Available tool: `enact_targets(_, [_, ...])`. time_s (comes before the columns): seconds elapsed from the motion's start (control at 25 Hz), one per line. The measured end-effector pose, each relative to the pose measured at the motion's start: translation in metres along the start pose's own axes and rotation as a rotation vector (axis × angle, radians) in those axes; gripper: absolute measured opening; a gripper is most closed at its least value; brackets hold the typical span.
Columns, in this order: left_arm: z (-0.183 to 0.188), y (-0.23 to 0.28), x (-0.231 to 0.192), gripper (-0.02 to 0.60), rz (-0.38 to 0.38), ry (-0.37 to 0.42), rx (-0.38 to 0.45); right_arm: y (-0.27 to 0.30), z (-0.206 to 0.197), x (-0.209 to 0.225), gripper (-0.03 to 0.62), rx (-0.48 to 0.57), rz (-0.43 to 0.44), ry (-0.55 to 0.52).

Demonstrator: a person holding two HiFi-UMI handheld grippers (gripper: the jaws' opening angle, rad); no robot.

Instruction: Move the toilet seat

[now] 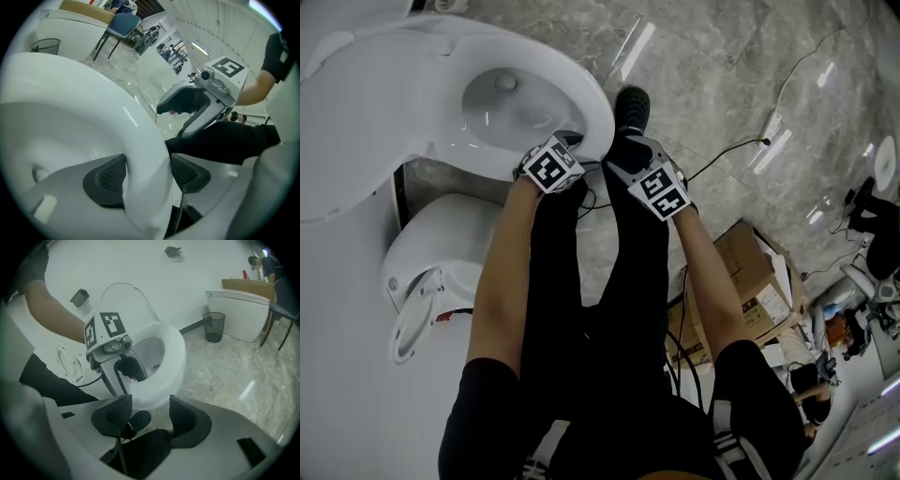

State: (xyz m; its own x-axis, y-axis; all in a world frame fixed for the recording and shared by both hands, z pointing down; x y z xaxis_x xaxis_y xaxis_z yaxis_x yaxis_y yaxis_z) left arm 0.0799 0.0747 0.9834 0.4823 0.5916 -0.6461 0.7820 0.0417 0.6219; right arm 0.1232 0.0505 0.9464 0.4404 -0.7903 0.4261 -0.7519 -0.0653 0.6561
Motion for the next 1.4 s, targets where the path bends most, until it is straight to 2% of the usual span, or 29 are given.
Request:
enact_targets(0.36, [0.013, -0.020, 0.019, 0.293, -0.041, -0.025, 0.024, -0.013, 0.021, -0.016, 0.232, 0.006, 0.031, 0.037])
enact_targets(0.64, [0.028, -0.045, 0.042, 0.290, -0.092, -0.058, 0.061, -0.023, 0.041, -0.022, 0.218, 0.038, 0.019, 0.132])
enact_targets(0.84, [0.033, -0.060, 0.050, 0.290, -0.099, -0.059, 0.072, -0.029, 0.060, -0.031, 0.243, 0.137, 0.036, 0.354])
enact_targets(1.08, [0.033, -0.062, 0.054, 0.288, -0.081, -0.061, 0.069, -0.025, 0.057, -0.033, 0.259, 0.134, 0.017, 0.440])
enact_targets(1.28, [0.038, -0.066, 0.055, 0.287, -0.087, -0.067, 0.074, -0.024, 0.064, -0.022, 0.196, 0.190, 0.022, 0.682])
enact_targets(1.36, [0.040, -0.071, 0.058, 0.287, -0.095, -0.071, 0.077, -0.026, 0.068, -0.021, 0.154, 0.199, 0.035, 0.725])
enact_targets(1.4, [0.041, -0.073, 0.060, 0.287, -0.099, -0.073, 0.079, -0.027, 0.071, -0.022, 0.156, 0.194, 0.042, 0.717])
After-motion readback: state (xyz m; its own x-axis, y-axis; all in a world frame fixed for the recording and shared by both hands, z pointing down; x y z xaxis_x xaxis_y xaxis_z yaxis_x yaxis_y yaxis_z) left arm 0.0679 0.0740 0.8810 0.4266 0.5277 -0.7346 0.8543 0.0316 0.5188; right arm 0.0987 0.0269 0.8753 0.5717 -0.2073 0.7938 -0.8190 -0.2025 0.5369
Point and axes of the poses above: the fingertips, and each gripper's own axes: y forward along the fingers, x to its right, z out of its top, the point moved 1 cm from there along -y, backward along the fingers, and after that the axes turned 12 degrees about x, right-handed, at the moved point
